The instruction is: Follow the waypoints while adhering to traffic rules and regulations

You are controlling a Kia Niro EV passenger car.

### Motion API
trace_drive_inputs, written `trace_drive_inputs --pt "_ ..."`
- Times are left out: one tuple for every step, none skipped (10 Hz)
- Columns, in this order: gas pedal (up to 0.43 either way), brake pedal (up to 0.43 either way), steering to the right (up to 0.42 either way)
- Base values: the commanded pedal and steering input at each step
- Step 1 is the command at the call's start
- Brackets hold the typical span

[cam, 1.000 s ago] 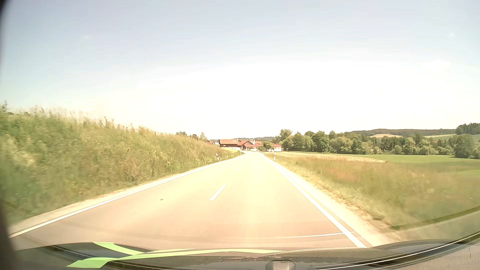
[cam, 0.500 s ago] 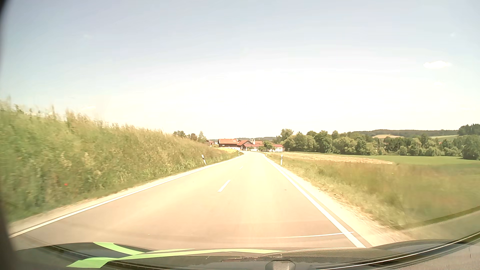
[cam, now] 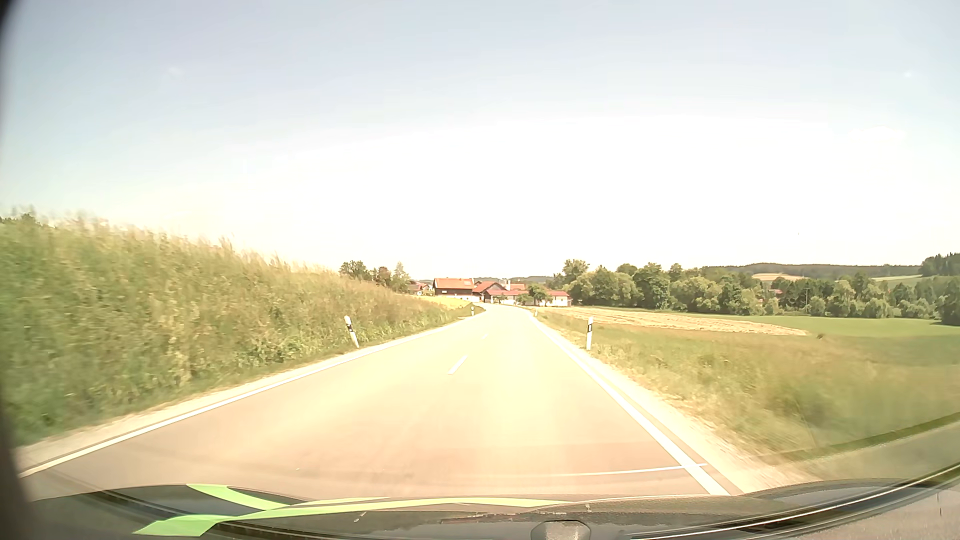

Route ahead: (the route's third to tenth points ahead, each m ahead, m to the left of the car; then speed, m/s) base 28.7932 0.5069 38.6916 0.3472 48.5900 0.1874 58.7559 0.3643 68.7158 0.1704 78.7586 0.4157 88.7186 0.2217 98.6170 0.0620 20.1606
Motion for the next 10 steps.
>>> trace_drive_inputs --pt "0.047 0.000 0.000" --pt "0.000 0.000 0.000" --pt "0.000 0.000 0.000" --pt "0.000 0.000 0.000" --pt "0.000 0.000 0.000" --pt "0.000 0.000 0.000" --pt "0.000 0.000 0.000" --pt "0.000 0.000 0.000" --pt "0.039 0.000 0.000" --pt "0.067 0.000 0.000"
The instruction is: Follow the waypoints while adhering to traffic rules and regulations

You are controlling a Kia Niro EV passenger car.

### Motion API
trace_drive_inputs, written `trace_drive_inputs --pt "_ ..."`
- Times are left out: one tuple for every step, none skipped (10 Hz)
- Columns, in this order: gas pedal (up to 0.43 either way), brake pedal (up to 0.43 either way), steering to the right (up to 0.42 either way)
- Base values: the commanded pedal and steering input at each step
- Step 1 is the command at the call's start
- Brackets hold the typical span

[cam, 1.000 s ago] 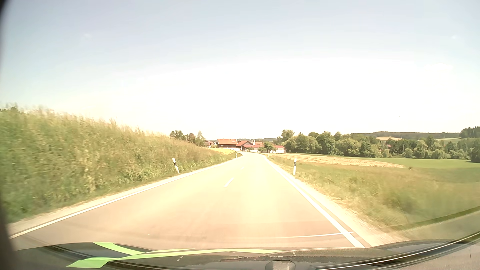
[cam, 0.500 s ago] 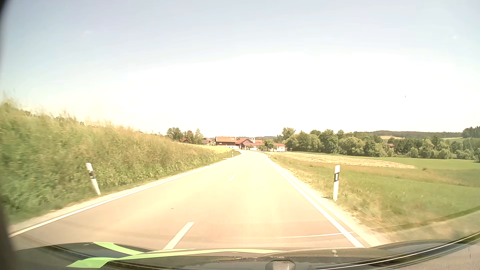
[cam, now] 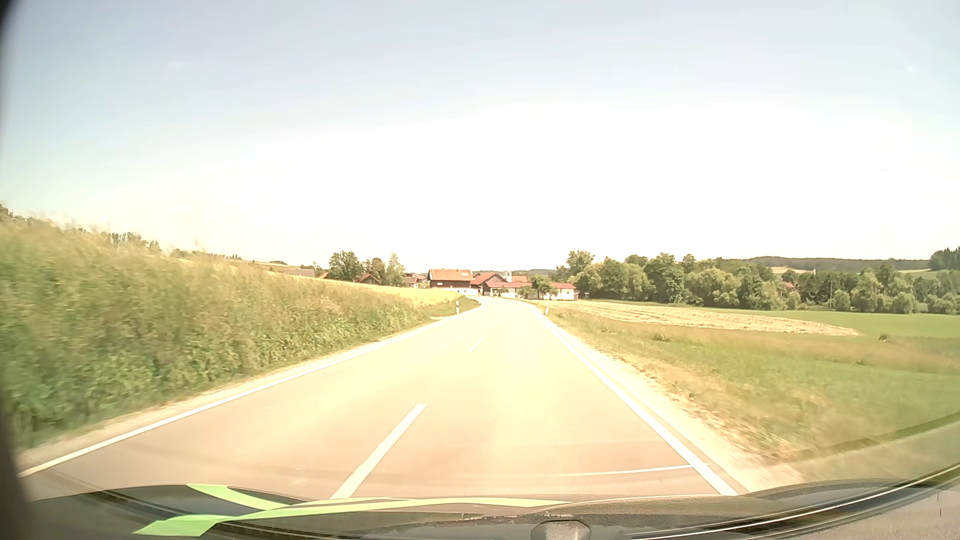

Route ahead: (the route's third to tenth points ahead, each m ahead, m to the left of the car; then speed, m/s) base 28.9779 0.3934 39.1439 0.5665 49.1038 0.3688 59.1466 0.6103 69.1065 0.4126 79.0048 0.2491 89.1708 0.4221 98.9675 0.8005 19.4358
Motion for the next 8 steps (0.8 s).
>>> trace_drive_inputs --pt "0.079 0.000 0.000" --pt "0.098 0.000 0.000" --pt "0.110 0.000 0.000" --pt "0.110 0.000 0.000" --pt "0.110 0.000 0.000" --pt "0.110 0.000 0.001" --pt "0.110 0.000 0.003" --pt "0.110 0.000 0.004"
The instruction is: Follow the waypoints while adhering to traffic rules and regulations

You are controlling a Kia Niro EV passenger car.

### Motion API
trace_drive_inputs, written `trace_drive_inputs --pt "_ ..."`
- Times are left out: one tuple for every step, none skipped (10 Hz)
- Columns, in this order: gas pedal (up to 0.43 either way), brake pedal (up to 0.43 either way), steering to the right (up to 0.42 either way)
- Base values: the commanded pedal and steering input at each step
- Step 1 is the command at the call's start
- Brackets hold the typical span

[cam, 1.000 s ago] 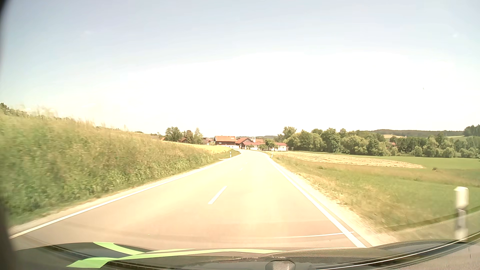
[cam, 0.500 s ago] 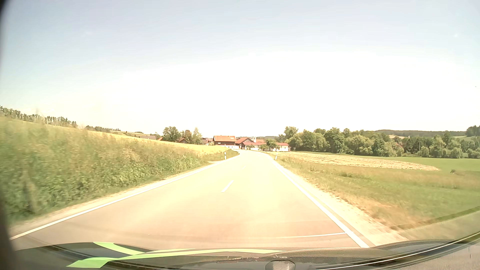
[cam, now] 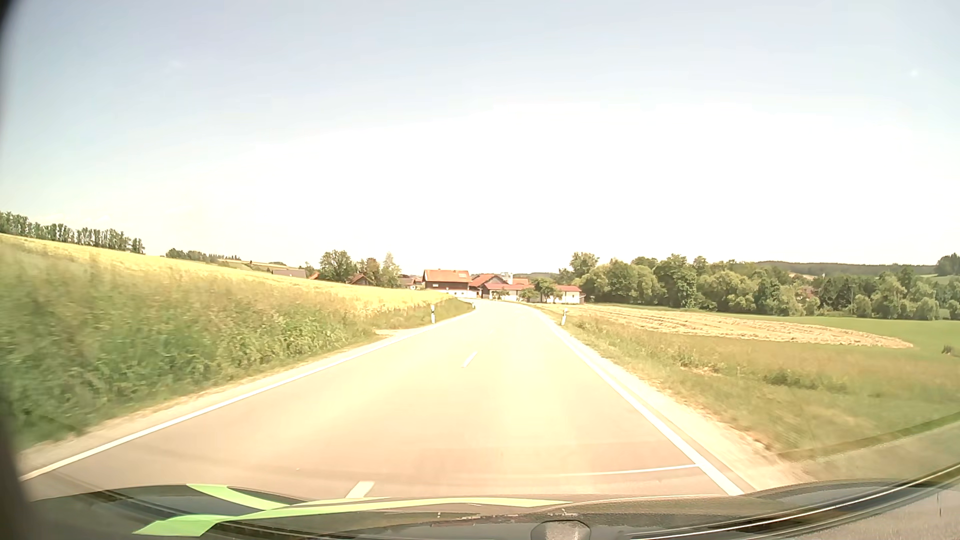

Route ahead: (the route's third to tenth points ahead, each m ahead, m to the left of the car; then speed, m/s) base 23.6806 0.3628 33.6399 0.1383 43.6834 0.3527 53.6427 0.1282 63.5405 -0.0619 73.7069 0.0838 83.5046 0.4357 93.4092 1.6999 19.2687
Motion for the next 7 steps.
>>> trace_drive_inputs --pt "0.110 0.000 0.004" --pt "0.110 0.000 0.004" --pt "0.118 0.000 0.004" --pt "0.118 0.000 0.004" --pt "0.118 0.000 0.004" --pt "0.118 0.000 0.004" --pt "0.130 0.000 0.004"
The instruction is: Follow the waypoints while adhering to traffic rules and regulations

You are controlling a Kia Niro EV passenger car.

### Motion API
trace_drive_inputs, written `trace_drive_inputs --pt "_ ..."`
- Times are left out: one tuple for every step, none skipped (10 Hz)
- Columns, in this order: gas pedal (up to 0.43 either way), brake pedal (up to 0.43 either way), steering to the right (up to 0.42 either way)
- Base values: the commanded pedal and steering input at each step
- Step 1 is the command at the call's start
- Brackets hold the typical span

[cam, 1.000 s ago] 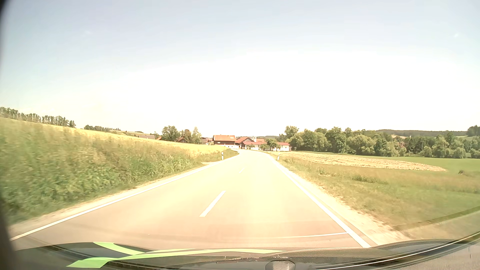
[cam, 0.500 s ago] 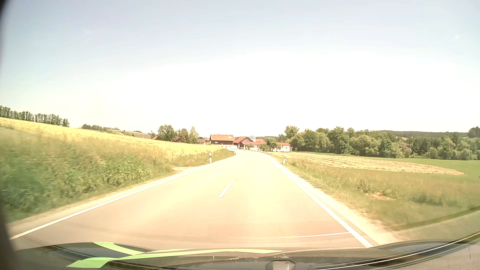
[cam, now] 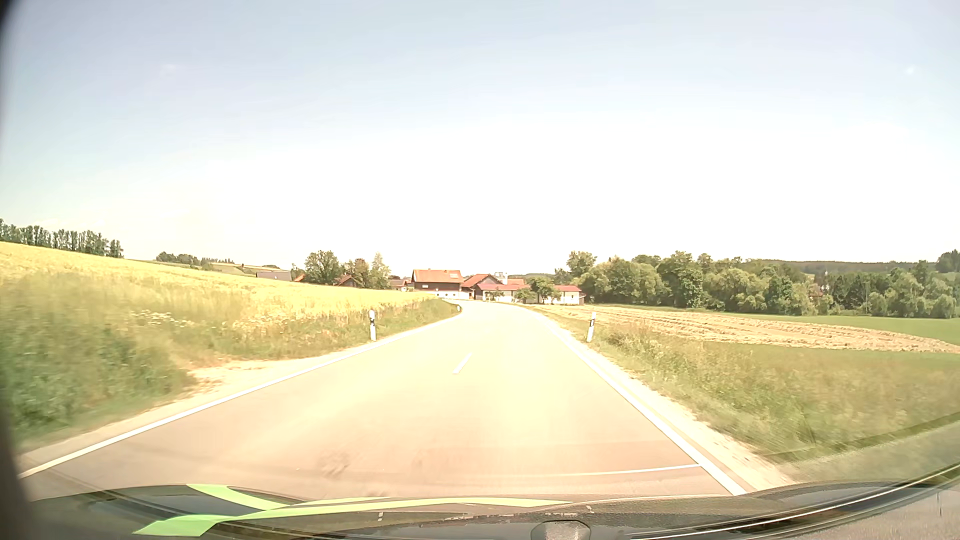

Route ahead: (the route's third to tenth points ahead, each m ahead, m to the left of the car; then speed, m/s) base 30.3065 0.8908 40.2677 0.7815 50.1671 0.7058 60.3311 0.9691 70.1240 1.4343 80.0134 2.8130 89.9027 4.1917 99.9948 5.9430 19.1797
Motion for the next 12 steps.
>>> trace_drive_inputs --pt "0.130 0.000 0.004" --pt "0.130 0.000 0.004" --pt "0.130 0.000 0.004" --pt "0.118 0.000 0.003" --pt "0.118 0.000 0.003" --pt "0.118 0.000 0.002" --pt "0.118 0.000 0.001" --pt "0.118 0.000 0.001" --pt "0.098 0.000 0.001" --pt "0.098 0.000 0.000" --pt "0.098 0.000 0.000" --pt "0.098 0.000 0.000"
